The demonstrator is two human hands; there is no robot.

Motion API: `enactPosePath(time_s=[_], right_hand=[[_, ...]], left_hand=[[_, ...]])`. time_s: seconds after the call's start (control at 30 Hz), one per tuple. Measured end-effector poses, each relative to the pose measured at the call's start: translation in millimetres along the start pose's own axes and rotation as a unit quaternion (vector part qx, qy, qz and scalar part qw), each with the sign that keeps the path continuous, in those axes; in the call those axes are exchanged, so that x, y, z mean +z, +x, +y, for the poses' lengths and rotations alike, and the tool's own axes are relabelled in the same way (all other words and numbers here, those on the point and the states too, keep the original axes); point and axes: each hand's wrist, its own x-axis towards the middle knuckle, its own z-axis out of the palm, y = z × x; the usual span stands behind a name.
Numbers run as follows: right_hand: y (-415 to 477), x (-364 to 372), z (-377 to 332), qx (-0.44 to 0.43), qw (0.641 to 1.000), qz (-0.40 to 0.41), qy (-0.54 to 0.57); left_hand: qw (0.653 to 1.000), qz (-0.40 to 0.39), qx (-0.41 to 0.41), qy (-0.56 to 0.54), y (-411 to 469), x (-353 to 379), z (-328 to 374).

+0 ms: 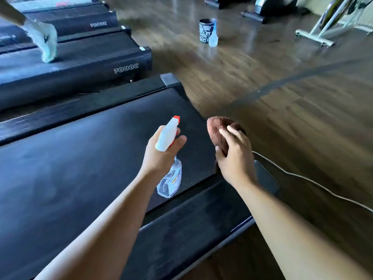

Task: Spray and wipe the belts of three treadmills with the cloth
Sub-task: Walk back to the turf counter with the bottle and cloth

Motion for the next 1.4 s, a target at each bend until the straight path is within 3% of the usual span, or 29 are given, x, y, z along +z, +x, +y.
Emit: enactPosePath(time_s=[0.23, 0.53, 0.77, 1.07, 1.4], right_hand=[[37.7, -111.3, 6.4, 0.070, 0.997, 0.011, -0.001], [93.6, -331.0, -3.3, 0.122, 0.991, 0.053, -0.022], [127.3, -477.5, 12.4, 0.143, 0.982, 0.117, -0.025], [137.9, -579.3, 30.6, 0.159, 0.970, 0.177, -0.043], [156.9, -645.8, 70.5, 0.196, 0.938, 0.269, -0.097]], left_hand=[[0.998, -0.055, -0.024, 0.006, 32.0, 43.2, 120.6], [0.994, -0.105, -0.015, 0.003, 24.9, 131.3, 323.5], [0.992, -0.126, -0.003, -0.017, 7.1, 202.3, 440.9], [0.980, -0.188, 0.032, -0.058, -1.0, 284.7, 523.9], [0.955, -0.281, 0.070, -0.064, 25.0, 391.0, 562.8]])
